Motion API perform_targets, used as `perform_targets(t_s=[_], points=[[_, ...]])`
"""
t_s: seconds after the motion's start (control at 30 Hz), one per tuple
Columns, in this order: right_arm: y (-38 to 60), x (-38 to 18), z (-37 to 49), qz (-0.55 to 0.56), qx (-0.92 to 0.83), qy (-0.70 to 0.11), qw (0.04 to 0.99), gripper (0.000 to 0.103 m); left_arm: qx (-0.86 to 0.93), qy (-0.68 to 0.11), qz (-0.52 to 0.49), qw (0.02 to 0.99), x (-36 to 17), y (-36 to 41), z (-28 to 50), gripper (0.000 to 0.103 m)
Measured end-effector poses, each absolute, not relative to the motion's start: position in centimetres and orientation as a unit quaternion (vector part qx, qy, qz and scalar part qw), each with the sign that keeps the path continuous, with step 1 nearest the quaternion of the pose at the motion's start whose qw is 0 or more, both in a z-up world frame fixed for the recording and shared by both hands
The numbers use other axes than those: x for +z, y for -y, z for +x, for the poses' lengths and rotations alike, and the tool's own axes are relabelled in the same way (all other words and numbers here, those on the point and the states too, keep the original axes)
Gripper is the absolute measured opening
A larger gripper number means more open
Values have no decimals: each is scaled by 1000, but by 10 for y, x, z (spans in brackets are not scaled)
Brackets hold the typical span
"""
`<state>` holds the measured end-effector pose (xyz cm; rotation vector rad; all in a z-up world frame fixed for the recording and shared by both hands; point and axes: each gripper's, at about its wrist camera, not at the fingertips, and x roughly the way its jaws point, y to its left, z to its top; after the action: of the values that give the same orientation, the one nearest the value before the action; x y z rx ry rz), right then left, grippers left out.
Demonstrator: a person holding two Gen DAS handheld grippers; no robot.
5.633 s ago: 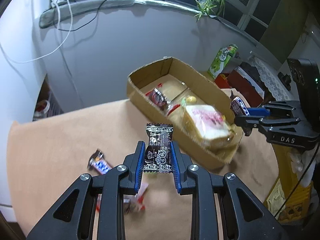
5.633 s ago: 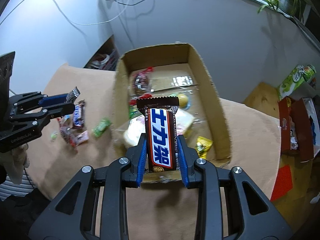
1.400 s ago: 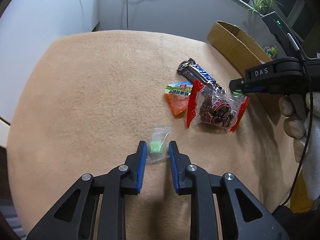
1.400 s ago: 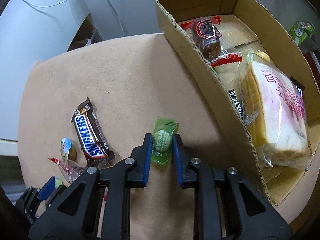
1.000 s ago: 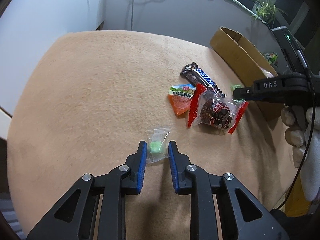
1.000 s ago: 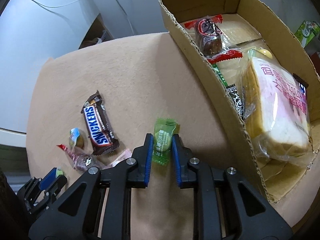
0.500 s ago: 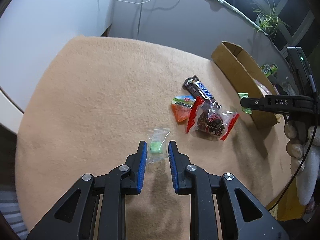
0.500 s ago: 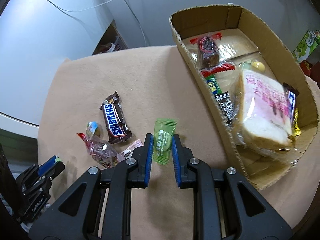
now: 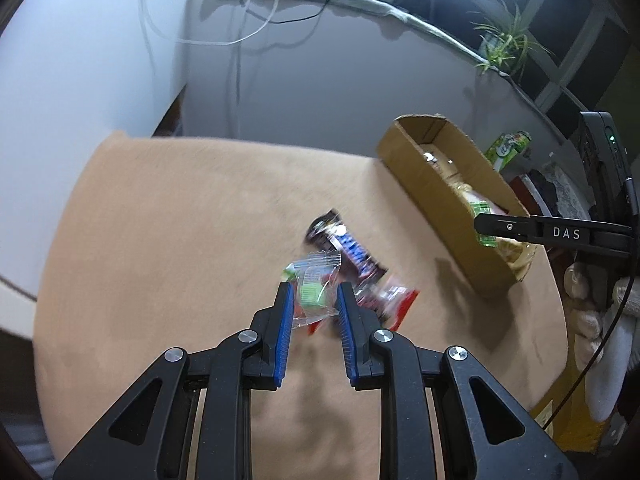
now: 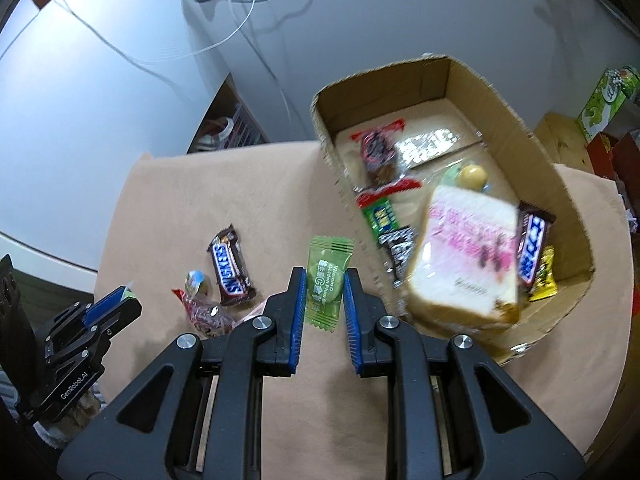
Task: Organize snacks
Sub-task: 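Carry both green candies over the box and open both tools to drop them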
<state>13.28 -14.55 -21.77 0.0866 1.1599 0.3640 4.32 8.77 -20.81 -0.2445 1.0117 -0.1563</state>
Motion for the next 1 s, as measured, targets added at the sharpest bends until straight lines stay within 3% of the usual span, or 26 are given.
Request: perform_targets(t_s=[0.4,1.0], points=[[183,-193,175,39,145,-524,838,19,-114,-459,-87,877,-185,-51,95,20],[209,-198,247,36,115,-526,842,19,-161,-448,-71,877,-173,16,171,20]])
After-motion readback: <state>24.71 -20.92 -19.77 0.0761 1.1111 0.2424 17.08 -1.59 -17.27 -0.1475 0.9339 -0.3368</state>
